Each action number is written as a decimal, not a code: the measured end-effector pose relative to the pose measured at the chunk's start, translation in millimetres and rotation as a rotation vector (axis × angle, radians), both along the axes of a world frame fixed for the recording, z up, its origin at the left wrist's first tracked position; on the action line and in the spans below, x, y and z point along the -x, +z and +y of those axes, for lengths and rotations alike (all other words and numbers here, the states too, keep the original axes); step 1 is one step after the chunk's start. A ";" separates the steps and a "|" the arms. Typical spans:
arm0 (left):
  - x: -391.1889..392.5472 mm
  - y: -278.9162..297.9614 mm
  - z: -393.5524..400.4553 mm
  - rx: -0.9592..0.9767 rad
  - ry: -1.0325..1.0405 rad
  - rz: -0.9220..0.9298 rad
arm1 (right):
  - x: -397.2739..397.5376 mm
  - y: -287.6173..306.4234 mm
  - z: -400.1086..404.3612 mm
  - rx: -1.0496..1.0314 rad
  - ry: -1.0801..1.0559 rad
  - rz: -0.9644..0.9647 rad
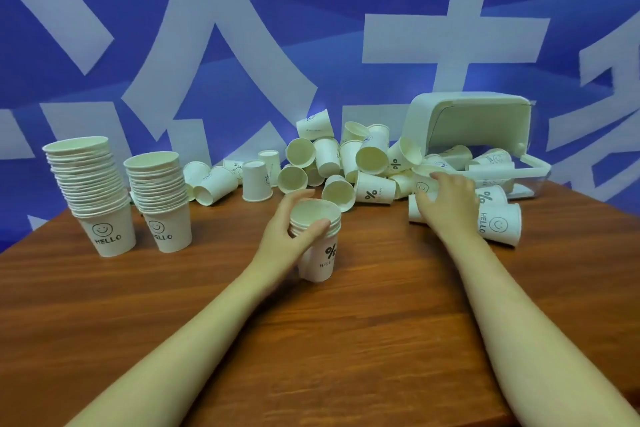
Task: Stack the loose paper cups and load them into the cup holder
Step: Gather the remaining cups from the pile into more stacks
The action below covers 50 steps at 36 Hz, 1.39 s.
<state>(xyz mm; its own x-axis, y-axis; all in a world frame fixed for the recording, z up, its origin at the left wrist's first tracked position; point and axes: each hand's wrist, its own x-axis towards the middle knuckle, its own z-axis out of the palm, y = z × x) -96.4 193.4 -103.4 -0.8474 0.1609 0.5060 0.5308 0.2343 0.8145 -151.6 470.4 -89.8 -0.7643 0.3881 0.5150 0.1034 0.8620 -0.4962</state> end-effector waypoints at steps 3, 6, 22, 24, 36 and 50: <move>0.4 -3.6 3.8 -0.048 0.003 -0.024 | -0.4 -6.1 7.5 0.046 -0.001 -0.153; 0.9 -5.7 2.0 -0.040 -0.019 -0.036 | -0.7 -9.2 7.4 0.100 0.093 -0.173; 18.1 -13.5 -10.6 -0.229 0.107 -0.118 | 0.1 -16.5 -8.4 -0.022 0.166 -0.218; 17.2 -12.8 -10.3 -0.214 0.102 -0.124 | 2.5 -17.1 -10.7 0.023 0.199 -0.203; 15.9 -8.7 -5.4 -0.269 0.171 -0.074 | 12.1 -24.6 -27.4 0.231 0.449 -0.222; 9.2 -8.9 4.2 -0.027 0.011 -0.027 | -37.5 22.2 -86.7 0.519 0.980 0.064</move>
